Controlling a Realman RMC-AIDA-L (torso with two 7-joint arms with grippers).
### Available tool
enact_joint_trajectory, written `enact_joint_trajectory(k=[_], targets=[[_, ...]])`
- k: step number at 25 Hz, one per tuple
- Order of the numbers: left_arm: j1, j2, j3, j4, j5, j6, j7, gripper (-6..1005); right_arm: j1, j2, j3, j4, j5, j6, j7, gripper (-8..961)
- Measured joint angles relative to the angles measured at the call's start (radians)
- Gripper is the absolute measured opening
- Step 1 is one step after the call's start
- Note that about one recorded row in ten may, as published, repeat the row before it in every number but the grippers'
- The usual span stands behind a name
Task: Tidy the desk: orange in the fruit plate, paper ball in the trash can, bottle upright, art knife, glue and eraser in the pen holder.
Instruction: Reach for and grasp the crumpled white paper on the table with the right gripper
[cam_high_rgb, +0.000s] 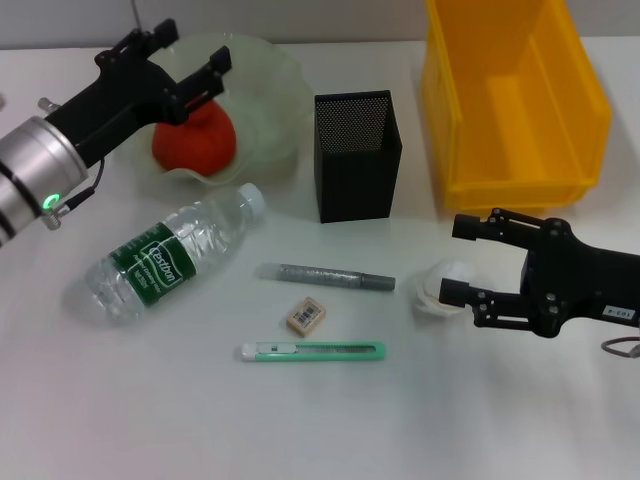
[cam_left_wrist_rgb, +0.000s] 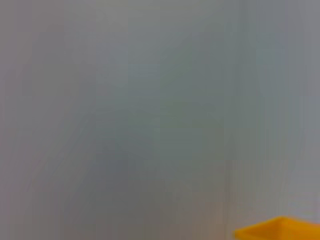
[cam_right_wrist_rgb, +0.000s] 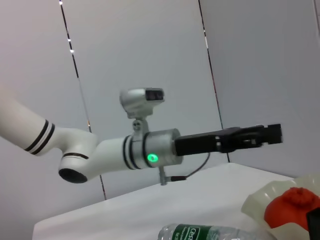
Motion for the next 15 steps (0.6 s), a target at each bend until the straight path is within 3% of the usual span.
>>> enact_joint_trajectory(k=[2,6,10,12,15], targets=[[0.022,0.002,0.045,0.04,0.0,0.037,-0.06,758,0.0,0.0,0.0,0.0,0.003,0.0,0.0,704],[0.13,0.019,0.223,0.225,0.001,0.173,-0.266,780,0.003,0.0,0.001,0.0,0.009,-0.003,0.002,701],[0.205,0.065,0.31,0.295,0.005,0.298,-0.328,786,0.008,-0.001,-0.002,0.0,0.009,-0.004,0.006,699],[0.229,0.095,0.319,0.293,0.037,0.366,-0.334,786,0.01,-0.002,-0.005,0.0,0.009,-0.006,0.008,697],[0.254,0.121,0.315,0.288,0.097,0.439,-0.339,786,0.015,-0.004,-0.008,0.0,0.006,-0.007,0.011,696]])
